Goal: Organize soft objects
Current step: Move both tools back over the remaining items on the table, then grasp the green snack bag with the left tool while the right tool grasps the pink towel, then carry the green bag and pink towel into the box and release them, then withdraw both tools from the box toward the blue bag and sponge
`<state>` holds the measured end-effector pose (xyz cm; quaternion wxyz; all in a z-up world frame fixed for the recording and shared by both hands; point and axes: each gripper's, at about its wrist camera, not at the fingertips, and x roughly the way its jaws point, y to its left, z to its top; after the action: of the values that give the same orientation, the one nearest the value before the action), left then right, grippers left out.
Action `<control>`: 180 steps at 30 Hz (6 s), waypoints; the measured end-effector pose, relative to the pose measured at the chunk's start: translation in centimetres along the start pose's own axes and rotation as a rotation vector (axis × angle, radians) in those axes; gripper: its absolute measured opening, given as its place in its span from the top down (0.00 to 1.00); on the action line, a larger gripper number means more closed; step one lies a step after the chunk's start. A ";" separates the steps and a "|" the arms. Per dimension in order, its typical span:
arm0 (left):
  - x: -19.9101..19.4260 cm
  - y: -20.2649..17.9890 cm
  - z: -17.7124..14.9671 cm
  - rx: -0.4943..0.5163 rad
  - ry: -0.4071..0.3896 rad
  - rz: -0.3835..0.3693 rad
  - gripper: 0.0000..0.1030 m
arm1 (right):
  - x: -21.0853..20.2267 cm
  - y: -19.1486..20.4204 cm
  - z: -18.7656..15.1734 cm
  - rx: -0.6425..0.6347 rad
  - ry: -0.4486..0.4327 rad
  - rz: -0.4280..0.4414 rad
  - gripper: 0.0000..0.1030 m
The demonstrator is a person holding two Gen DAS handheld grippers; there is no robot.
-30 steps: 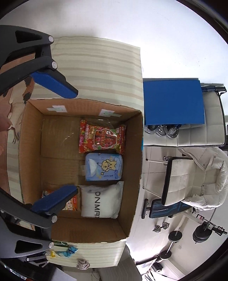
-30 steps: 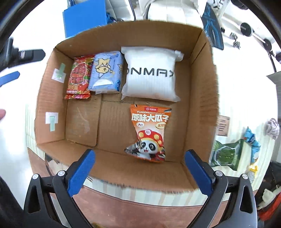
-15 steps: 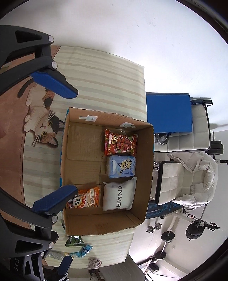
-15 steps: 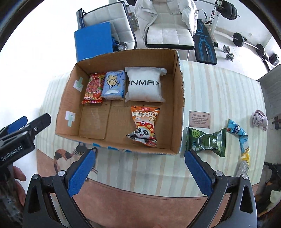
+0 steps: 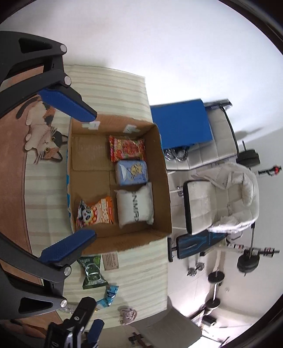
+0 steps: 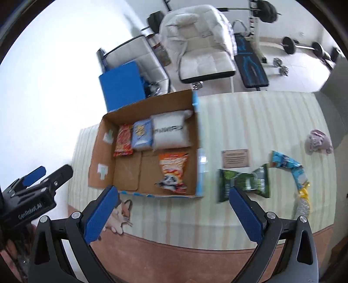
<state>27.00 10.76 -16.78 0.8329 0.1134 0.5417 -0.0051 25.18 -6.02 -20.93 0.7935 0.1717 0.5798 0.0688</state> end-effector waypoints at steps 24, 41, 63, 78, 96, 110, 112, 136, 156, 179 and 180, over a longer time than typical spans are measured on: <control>22.3 -33.7 -4.9 1.245 0.380 0.042 0.02 | 7.7 -29.7 -8.0 0.336 0.334 -0.295 0.23; 24.8 -30.9 -3.7 0.656 0.692 -0.156 0.47 | 11.5 -30.5 -9.7 0.286 0.416 -0.263 0.42; 25.0 -25.6 -5.7 -0.050 0.746 -0.272 0.39 | 8.7 -30.5 -0.2 -0.115 0.330 -0.364 0.32; 24.6 -28.0 -5.9 -0.092 0.717 -0.193 0.38 | 19.6 -31.5 10.3 -0.758 0.627 -0.612 0.32; 26.3 -28.0 -4.1 -0.127 0.728 -0.192 0.38 | 20.1 -34.8 13.3 -0.272 0.682 -0.277 0.49; 19.6 -25.5 -0.8 -0.084 0.540 -0.290 0.62 | 9.5 -35.3 13.0 -0.107 0.447 -0.200 0.55; 17.1 -24.1 0.1 -0.077 0.493 -0.325 0.62 | 7.1 -33.4 13.0 -0.117 0.418 -0.165 0.55; 18.4 7.9 4.1 -0.029 0.533 -0.261 0.62 | 18.1 9.4 4.5 -0.096 0.395 0.134 0.55; 27.7 6.1 2.3 0.031 0.716 -0.337 0.31 | 29.7 10.1 3.1 -0.027 0.541 0.006 0.40; 10.6 11.0 -1.4 -0.112 0.266 -0.094 0.03 | 17.1 10.3 2.4 -0.147 0.238 -0.213 0.00; 9.8 11.0 -1.8 -0.117 0.249 -0.088 0.03 | 16.3 10.4 2.0 -0.157 0.220 -0.219 0.00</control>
<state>30.82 22.92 -24.35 0.7634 0.0404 0.6446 0.0042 33.18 8.31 -31.37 0.7391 0.0366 0.6711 0.0451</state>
